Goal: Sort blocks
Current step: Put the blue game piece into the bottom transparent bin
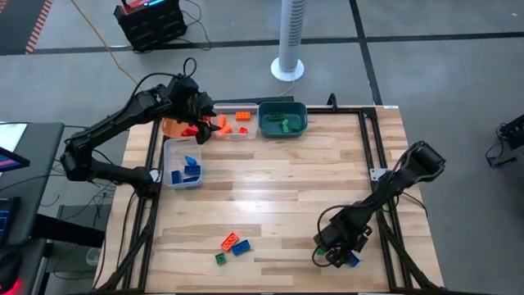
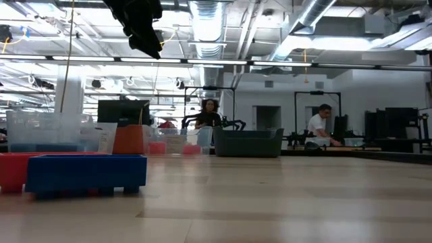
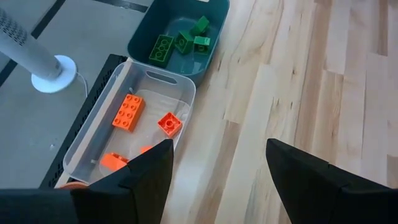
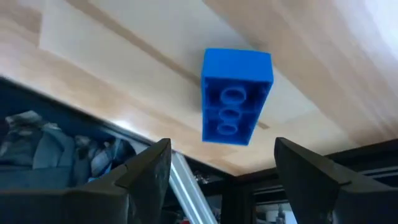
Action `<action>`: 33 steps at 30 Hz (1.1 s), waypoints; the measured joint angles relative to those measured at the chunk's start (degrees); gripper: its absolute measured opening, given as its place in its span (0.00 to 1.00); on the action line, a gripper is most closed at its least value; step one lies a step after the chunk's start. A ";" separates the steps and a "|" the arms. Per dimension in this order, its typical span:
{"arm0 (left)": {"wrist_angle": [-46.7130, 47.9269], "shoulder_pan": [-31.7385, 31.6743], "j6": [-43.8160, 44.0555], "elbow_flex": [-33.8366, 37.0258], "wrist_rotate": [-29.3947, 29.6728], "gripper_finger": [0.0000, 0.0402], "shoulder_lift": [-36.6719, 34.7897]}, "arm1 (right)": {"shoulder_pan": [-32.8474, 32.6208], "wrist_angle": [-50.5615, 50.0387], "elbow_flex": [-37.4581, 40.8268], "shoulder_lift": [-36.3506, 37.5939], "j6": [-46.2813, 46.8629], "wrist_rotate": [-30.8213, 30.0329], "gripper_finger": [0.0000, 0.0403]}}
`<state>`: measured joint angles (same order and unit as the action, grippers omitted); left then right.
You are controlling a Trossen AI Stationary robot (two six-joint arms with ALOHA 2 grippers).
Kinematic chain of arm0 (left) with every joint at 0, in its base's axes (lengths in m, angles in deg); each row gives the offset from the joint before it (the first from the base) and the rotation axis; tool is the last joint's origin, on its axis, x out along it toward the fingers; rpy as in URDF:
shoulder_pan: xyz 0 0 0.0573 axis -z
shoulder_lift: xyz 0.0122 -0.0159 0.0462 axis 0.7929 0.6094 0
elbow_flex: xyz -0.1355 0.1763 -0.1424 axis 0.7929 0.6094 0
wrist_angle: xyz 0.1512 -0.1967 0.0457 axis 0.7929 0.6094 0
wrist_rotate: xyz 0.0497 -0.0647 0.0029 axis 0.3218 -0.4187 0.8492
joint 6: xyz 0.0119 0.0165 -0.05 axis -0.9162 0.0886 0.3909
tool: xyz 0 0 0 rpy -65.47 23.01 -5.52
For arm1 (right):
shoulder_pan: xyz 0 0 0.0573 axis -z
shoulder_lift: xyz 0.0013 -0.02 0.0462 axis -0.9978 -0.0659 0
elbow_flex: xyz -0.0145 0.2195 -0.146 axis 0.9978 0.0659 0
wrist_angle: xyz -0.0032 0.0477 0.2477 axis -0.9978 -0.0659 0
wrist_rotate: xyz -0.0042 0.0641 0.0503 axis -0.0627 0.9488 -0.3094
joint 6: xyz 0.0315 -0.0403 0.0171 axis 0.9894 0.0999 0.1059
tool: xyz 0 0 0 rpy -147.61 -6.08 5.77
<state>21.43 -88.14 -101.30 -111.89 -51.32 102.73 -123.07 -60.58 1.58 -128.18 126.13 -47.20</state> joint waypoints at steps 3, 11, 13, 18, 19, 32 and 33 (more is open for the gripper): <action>0.00 0.00 0.00 0.00 0.02 0.62 0.00 | -0.51 -0.01 -0.03 -1.04 0.52 -0.26 0.72; -0.27 0.00 -0.75 0.00 0.09 0.62 0.00 | -0.97 3.72 -0.05 -3.86 0.36 -0.85 0.72; -0.24 0.00 -0.77 0.00 0.31 0.62 0.00 | -0.93 3.78 -0.05 -5.24 0.17 -0.84 0.72; -0.20 0.00 -0.77 0.00 0.47 0.62 0.00 | -0.89 4.56 -0.03 -7.71 -0.96 -0.55 0.72; -0.15 0.00 -0.77 0.00 0.49 0.62 0.00 | -0.77 4.35 -0.05 -7.83 -1.13 -0.34 0.72; -0.24 0.00 -0.79 0.00 0.62 0.62 0.00 | 3.79 2.35 -0.11 -7.30 -9.08 -1.80 0.27; -0.21 0.00 -0.70 0.00 0.61 0.62 0.00 | 4.57 2.36 -0.21 -7.20 -10.12 -1.80 0.23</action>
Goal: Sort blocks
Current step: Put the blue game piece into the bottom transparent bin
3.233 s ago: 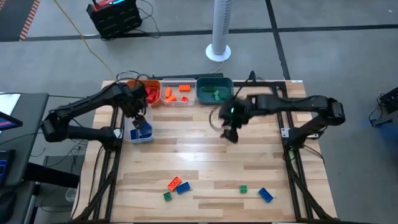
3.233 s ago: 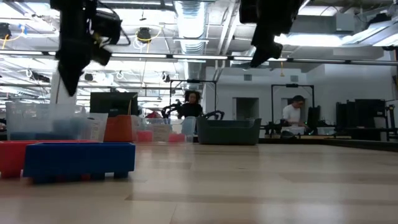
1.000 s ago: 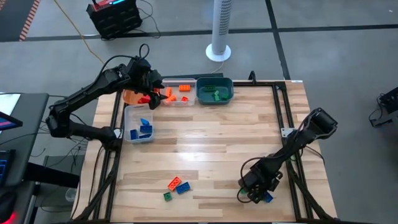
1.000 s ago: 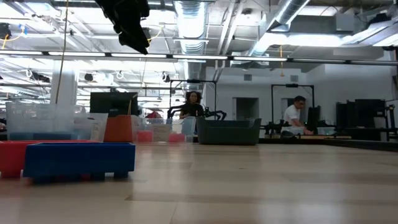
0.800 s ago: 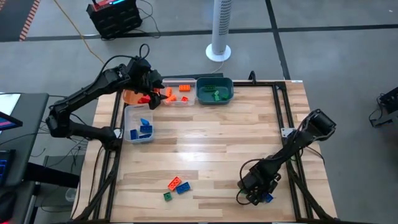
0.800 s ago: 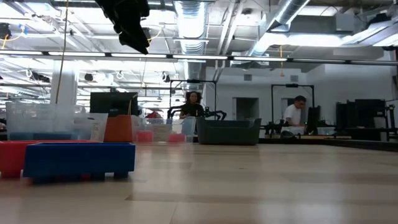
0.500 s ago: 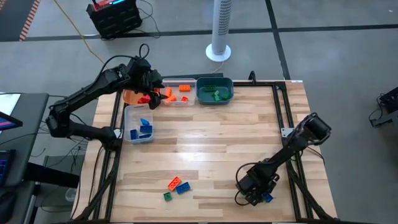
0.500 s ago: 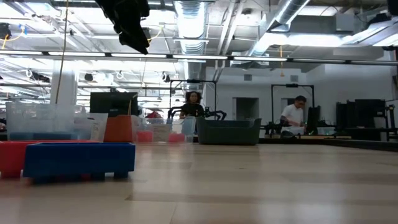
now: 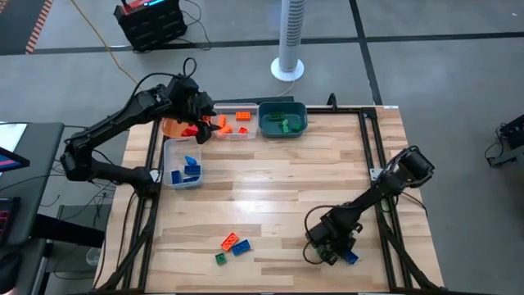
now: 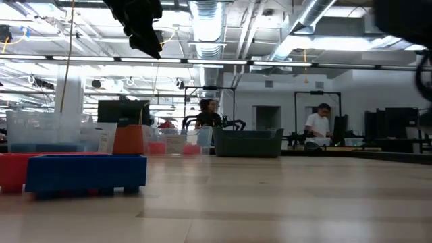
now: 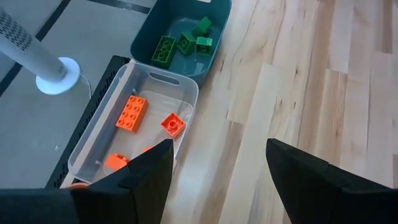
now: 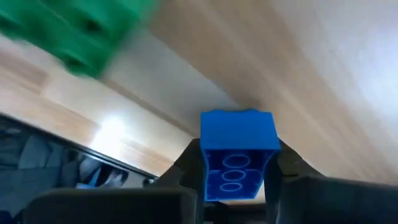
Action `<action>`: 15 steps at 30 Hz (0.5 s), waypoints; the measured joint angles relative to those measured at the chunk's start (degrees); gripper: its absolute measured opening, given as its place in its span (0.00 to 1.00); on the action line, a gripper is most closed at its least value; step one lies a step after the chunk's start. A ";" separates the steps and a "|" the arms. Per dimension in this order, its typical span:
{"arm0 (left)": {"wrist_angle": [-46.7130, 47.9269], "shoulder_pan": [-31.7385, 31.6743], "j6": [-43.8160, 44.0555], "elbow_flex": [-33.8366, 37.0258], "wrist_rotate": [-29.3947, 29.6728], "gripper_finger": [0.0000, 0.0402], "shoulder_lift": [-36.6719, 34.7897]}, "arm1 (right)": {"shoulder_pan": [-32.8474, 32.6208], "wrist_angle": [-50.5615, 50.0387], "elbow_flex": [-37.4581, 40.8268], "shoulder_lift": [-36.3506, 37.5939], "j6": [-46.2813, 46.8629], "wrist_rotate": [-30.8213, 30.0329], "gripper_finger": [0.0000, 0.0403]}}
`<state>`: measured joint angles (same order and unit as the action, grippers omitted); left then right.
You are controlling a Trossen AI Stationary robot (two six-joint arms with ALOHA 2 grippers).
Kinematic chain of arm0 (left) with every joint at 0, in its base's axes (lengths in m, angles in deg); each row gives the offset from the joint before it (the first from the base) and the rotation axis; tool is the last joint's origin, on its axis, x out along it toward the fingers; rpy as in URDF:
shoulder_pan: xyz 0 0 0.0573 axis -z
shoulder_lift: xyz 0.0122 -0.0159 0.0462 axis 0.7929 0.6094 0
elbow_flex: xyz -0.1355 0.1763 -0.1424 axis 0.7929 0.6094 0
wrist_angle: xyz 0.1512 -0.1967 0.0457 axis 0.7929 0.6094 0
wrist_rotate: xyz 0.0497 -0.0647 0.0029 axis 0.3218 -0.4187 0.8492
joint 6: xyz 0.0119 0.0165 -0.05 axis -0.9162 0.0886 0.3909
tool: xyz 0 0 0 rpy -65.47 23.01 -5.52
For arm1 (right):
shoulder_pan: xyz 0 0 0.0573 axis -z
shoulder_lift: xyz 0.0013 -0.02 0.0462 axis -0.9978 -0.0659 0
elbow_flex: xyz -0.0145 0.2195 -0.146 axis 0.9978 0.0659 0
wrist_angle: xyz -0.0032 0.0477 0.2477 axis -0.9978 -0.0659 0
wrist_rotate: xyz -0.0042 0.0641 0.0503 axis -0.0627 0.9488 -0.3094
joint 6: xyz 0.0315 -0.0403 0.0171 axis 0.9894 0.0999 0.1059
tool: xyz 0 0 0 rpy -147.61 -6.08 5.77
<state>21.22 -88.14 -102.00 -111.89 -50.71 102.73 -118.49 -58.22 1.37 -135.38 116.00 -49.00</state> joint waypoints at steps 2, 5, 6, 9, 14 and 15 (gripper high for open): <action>0.13 -0.08 0.90 0.00 -1.09 0.62 0.00 | 1.71 -0.38 -0.26 0.61 -2.71 -1.12 0.22; 0.03 -1.30 1.64 0.00 -7.54 0.62 0.00 | 5.22 -3.98 -0.44 3.37 -5.60 -6.89 0.22; -0.21 -1.65 1.43 0.00 -8.87 0.62 0.05 | 6.74 -5.97 -0.45 4.56 -6.34 -9.22 0.22; -1.30 -2.77 -0.23 0.14 -11.24 0.62 0.47 | 12.00 -11.11 -0.39 8.50 -9.13 -15.88 0.22; -10.26 -3.89 -0.38 4.98 -17.41 0.62 0.45 | 23.35 -9.82 -0.41 16.02 -14.02 -25.60 0.22; -11.64 -3.86 0.71 6.07 -18.04 0.62 0.52 | 25.67 -8.13 -0.41 17.49 -15.66 -27.59 0.22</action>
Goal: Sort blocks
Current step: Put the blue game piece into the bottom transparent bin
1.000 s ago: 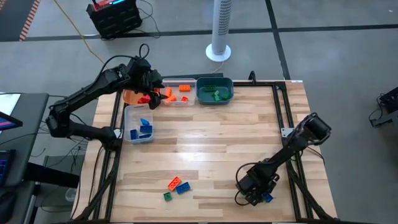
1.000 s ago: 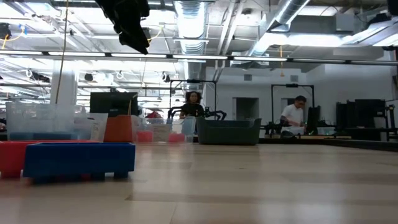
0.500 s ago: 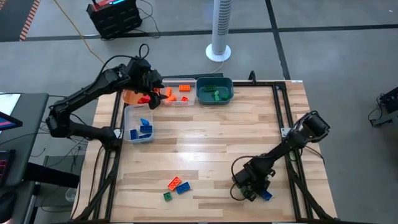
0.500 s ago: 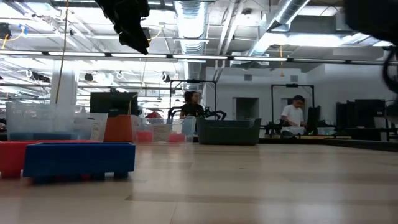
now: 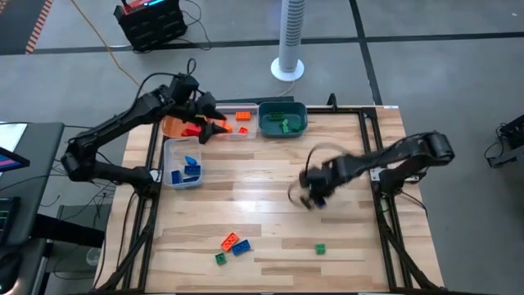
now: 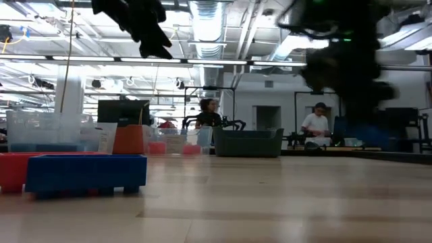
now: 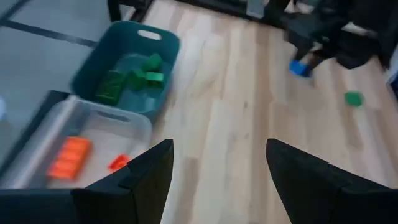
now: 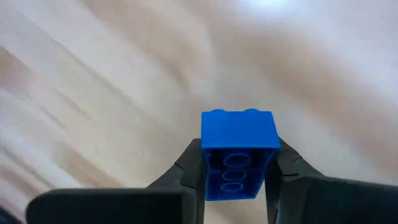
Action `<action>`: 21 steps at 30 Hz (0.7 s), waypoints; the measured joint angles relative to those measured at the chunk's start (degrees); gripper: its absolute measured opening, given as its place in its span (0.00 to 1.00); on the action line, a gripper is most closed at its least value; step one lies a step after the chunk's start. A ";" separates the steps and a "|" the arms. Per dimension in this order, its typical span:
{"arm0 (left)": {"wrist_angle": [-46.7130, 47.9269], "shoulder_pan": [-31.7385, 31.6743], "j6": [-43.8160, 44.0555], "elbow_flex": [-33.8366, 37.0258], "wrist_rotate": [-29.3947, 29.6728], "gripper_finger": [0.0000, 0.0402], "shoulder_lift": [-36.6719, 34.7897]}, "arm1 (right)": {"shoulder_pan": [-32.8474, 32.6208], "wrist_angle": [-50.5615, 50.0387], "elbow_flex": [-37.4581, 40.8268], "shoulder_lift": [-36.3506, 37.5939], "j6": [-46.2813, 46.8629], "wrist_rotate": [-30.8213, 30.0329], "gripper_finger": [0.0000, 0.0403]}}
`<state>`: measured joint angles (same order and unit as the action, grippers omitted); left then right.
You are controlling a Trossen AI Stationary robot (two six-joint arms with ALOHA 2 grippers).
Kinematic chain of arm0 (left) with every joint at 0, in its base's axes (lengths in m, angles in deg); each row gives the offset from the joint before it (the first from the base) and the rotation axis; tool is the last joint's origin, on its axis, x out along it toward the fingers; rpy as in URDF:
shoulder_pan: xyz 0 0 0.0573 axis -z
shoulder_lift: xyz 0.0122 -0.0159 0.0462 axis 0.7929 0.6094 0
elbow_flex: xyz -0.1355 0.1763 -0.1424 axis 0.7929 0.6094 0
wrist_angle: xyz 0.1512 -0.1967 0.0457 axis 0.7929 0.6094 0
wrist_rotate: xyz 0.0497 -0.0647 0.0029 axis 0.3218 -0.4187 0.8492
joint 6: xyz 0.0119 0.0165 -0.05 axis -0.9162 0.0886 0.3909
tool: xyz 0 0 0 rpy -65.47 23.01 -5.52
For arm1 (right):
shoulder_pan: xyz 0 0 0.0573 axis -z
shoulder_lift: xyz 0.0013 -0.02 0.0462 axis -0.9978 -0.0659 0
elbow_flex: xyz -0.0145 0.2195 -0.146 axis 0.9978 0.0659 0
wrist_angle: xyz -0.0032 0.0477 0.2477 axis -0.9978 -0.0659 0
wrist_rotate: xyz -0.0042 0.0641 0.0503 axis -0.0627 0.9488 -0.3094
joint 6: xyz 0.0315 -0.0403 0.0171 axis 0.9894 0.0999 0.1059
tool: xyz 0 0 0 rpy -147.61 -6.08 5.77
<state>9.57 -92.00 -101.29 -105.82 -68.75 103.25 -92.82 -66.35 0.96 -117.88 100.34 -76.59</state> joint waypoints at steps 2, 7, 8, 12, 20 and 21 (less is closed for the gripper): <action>-2.64 0.47 2.49 2.05 -1.50 0.62 0.00 | 4.07 5.69 0.00 3.03 -3.43 -2.84 0.22; -5.80 4.01 6.60 5.33 -4.03 0.62 -0.02 | 12.89 25.01 -0.02 8.61 -11.67 -7.30 0.22; -5.90 4.79 6.82 5.58 -5.03 0.62 -0.02 | 14.27 29.34 -0.02 9.22 -13.52 -7.43 0.22; -8.30 8.05 7.10 6.35 -9.94 0.62 -0.01 | 18.51 43.00 -2.43 10.02 -21.78 -7.37 0.22; -19.60 11.02 16.93 6.39 -11.31 0.62 2.85 | 19.25 47.07 -16.83 3.90 -40.89 -6.92 0.22; -21.26 11.04 18.32 6.39 -11.30 0.62 3.24 | 19.29 46.96 -18.71 2.87 -41.58 -6.18 0.22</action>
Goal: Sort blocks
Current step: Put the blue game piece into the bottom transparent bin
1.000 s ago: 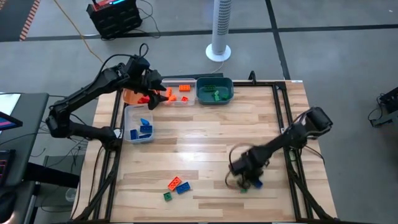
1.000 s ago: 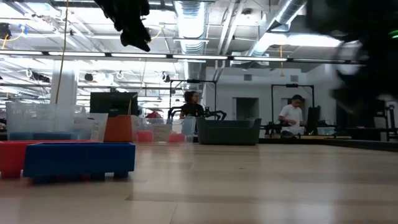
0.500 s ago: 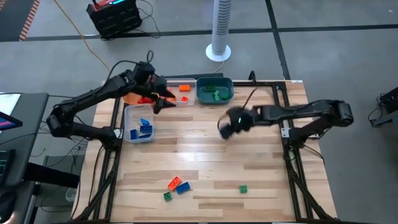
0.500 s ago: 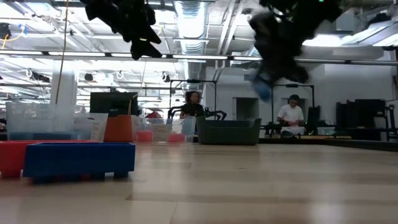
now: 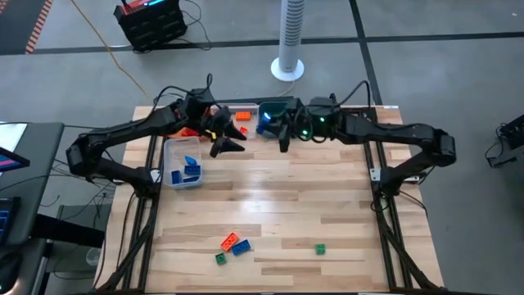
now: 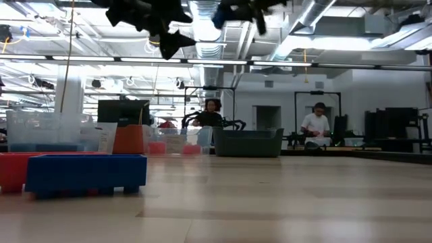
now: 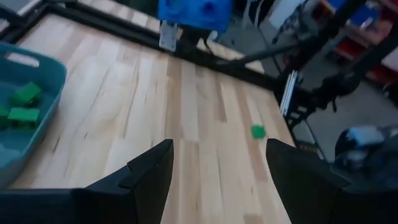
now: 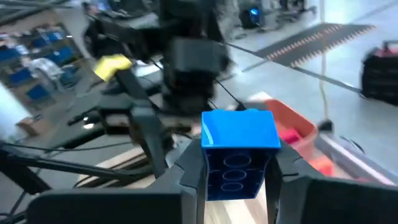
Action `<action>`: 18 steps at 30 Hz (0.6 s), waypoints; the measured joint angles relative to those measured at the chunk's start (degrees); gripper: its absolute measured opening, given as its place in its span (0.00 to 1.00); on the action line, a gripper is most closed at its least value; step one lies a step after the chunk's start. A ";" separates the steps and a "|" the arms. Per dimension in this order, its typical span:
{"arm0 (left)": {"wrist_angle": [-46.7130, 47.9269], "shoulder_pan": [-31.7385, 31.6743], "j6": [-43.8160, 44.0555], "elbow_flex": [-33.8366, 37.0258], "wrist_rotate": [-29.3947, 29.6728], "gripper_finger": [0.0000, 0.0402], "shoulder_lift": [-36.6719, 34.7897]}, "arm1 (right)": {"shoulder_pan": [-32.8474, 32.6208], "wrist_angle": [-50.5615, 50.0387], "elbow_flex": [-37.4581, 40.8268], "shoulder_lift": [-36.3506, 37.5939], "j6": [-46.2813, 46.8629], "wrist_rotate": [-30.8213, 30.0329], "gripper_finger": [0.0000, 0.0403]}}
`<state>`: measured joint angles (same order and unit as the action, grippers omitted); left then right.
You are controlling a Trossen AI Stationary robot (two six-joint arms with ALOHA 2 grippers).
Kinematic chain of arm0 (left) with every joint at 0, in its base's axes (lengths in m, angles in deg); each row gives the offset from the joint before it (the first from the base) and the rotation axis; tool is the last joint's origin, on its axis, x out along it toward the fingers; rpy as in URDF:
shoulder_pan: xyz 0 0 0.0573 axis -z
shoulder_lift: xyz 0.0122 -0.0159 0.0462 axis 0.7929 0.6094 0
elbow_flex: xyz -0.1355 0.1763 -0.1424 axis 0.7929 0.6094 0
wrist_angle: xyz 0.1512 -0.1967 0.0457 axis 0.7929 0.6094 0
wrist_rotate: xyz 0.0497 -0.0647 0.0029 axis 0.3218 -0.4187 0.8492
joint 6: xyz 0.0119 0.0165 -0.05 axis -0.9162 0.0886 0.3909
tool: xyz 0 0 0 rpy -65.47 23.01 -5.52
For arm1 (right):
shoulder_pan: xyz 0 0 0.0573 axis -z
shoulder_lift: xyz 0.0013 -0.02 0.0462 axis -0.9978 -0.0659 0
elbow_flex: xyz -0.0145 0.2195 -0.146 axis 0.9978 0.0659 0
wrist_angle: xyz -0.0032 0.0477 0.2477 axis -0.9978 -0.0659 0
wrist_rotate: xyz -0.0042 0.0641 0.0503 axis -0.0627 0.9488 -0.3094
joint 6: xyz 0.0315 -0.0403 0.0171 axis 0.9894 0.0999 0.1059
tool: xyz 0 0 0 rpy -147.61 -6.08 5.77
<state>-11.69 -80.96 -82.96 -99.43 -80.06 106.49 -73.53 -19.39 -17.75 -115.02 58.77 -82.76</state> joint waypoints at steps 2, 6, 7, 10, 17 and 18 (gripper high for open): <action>-2.93 0.06 2.33 0.00 0.09 0.62 0.66 | 0.28 -0.02 -3.07 -1.98 -1.15 2.14 0.22; -8.72 0.04 5.55 -0.12 0.26 0.62 1.21 | 0.57 -2.61 -8.38 -5.55 -3.21 3.80 0.22; -9.67 0.05 5.65 -0.36 0.28 0.62 1.19 | 0.55 -2.95 -9.58 -6.44 -3.67 3.93 0.22; -12.41 0.32 5.78 -0.55 0.59 0.62 1.13 | 0.55 -3.86 -11.71 -8.57 -4.15 6.31 0.22; -18.05 0.35 6.74 -0.55 2.09 0.62 1.13 | 0.48 -3.97 -14.04 -10.89 -4.33 9.10 0.22; -18.16 0.36 6.71 -0.55 2.74 0.61 1.13 | 0.48 -3.87 -14.09 -10.95 -4.33 9.19 0.22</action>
<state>-29.85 -80.60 -76.25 -99.98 -77.31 107.62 -73.05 -23.26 -31.85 -125.96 54.44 -73.57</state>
